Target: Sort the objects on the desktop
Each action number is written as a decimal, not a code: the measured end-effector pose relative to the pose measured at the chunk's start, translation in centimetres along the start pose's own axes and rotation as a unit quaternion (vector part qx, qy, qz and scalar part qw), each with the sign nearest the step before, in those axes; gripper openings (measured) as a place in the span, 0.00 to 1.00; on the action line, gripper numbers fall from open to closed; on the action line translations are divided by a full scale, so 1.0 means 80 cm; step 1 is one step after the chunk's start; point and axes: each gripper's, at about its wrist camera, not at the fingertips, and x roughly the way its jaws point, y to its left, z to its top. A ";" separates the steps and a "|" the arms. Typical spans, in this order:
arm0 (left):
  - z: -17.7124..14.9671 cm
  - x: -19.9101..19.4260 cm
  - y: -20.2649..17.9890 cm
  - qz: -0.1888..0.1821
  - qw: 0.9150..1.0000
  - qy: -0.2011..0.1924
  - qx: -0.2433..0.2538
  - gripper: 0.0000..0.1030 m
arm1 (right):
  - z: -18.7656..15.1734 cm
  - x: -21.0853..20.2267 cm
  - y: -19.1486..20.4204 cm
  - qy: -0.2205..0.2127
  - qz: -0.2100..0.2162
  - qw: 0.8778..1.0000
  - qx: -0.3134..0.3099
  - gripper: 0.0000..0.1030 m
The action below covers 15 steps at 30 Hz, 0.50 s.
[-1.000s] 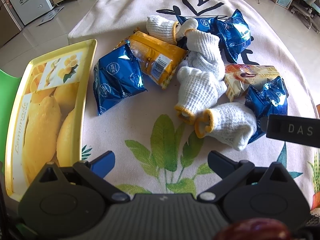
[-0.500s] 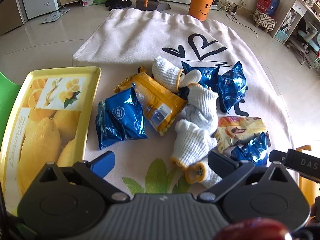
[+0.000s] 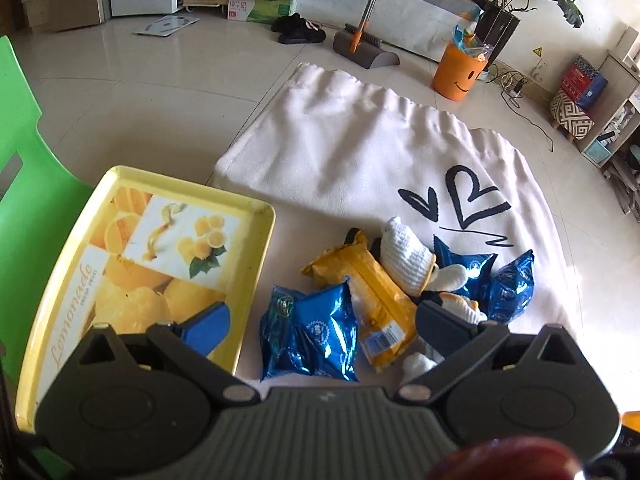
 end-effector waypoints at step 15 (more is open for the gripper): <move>-0.038 0.043 -0.050 0.002 0.995 0.055 0.080 0.99 | -0.003 0.015 -0.013 0.037 0.007 0.999 0.034 0.99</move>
